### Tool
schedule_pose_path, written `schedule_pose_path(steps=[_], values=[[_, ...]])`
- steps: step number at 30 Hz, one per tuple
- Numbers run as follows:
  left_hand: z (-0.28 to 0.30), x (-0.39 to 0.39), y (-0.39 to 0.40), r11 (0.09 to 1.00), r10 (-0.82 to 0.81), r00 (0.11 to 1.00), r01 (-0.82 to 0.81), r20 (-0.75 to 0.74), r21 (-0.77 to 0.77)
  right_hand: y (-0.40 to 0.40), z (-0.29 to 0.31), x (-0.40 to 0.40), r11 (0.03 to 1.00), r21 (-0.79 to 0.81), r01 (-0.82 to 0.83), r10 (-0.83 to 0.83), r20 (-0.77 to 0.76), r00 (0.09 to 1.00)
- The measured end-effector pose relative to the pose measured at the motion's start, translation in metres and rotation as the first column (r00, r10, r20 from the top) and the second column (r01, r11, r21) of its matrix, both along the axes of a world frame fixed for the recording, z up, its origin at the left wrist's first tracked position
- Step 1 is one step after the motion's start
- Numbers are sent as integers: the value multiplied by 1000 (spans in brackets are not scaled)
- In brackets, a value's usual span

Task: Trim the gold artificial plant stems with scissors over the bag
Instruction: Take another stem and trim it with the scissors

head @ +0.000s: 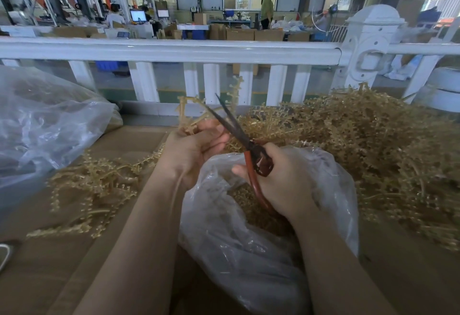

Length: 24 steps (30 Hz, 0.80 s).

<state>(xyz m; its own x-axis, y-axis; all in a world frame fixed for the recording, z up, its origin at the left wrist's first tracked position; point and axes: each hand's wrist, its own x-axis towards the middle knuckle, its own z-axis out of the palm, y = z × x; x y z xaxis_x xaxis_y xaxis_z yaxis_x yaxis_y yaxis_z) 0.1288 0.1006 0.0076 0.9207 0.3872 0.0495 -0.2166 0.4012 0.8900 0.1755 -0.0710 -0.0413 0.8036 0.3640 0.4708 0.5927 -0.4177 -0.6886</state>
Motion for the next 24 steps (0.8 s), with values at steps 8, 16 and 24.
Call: schedule_pose_path(steps=[8,16,24], values=[[1,-2,2,997,9,994,-17,105,80,-1,0,0,982,-157,108,-96,82,992],[-1,-4,3,955,45,986,-89,159,283,-1,1,-1,970,-180,165,-138,155,978],[-3,-4,4,941,82,987,-124,142,315,-1,-1,-4,982,-107,154,-130,207,970]])
